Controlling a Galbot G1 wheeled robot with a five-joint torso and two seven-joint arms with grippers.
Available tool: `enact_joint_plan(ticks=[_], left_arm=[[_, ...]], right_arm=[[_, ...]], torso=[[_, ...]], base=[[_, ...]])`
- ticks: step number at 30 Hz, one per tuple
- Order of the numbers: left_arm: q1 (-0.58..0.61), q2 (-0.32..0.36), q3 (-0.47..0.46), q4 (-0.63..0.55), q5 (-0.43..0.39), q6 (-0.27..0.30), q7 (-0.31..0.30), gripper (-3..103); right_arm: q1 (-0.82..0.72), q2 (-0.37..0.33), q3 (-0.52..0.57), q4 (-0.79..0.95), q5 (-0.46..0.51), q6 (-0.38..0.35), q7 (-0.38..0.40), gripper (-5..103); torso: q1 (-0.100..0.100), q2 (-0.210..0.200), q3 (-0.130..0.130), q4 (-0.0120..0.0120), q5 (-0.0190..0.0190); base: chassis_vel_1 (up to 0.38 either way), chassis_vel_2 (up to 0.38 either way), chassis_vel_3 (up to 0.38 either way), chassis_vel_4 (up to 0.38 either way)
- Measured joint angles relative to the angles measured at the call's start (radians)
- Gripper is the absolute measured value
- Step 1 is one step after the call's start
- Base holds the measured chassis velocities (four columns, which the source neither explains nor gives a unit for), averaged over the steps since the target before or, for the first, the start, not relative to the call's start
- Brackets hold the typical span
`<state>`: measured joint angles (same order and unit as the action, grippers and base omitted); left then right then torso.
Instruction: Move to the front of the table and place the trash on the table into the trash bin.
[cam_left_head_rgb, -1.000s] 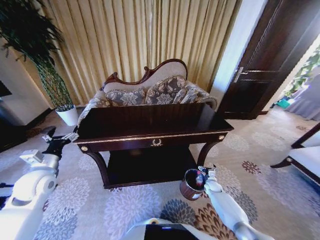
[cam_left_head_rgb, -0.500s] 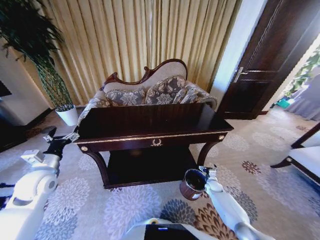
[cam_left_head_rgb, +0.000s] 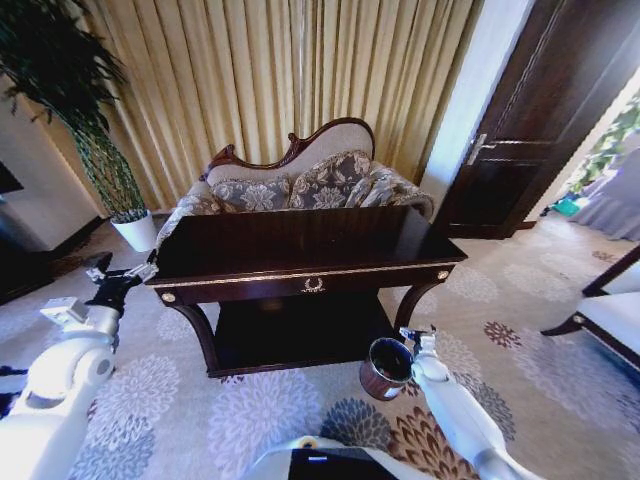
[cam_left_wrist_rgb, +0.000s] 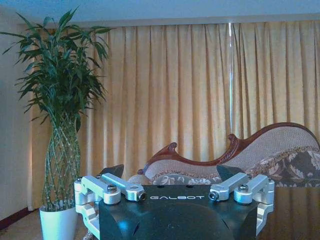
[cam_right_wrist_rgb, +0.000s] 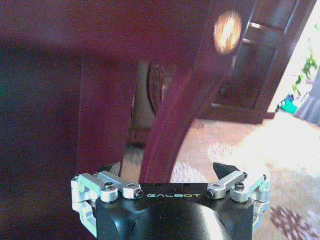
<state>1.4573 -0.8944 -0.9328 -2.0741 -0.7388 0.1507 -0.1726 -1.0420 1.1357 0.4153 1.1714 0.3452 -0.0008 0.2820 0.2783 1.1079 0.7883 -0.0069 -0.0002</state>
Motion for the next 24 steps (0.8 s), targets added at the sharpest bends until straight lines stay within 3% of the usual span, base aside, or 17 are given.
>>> enact_joint_plan(ticks=[3,7,13,19,24], left_arm=[[0.000,-0.002,0.000,-0.004,-0.001,0.000,-0.002,100],[-0.001,-0.002,0.000,-0.006,-0.003,0.000,-0.003,100],[-0.002,-0.002,-0.010,-0.029,-0.014,0.003,-0.020,100],[0.005,0.010,-0.024,-0.050,-0.025,0.010,-0.022,100],[0.008,0.012,-0.025,-0.068,-0.039,0.027,-0.027,100]], right_arm=[[-0.059,-0.027,0.035,0.177,0.012,-0.086,-0.002,100],[-0.096,-0.045,0.058,0.319,0.027,-0.147,-0.001,100],[-0.131,-0.078,0.079,0.644,0.122,-0.280,0.012,100],[-0.113,-0.106,0.061,0.841,0.229,-0.350,0.048,100],[-0.107,-0.125,0.053,0.902,0.264,-0.359,0.061,100]], torso=[[0.000,0.000,0.000,-0.0005,0.0001],[0.000,0.000,0.000,-0.0005,0.0000],[0.000,0.000,0.000,-0.0002,0.0000],[0.000,0.000,0.000,-0.0001,0.0001],[0.000,0.000,0.000,-0.0001,0.0001]], base=[[0.000,0.000,0.000,0.000],[0.000,0.000,0.000,0.000],[0.000,0.000,0.000,0.000],[0.000,0.000,0.000,0.000],[0.000,0.000,0.000,0.000]])
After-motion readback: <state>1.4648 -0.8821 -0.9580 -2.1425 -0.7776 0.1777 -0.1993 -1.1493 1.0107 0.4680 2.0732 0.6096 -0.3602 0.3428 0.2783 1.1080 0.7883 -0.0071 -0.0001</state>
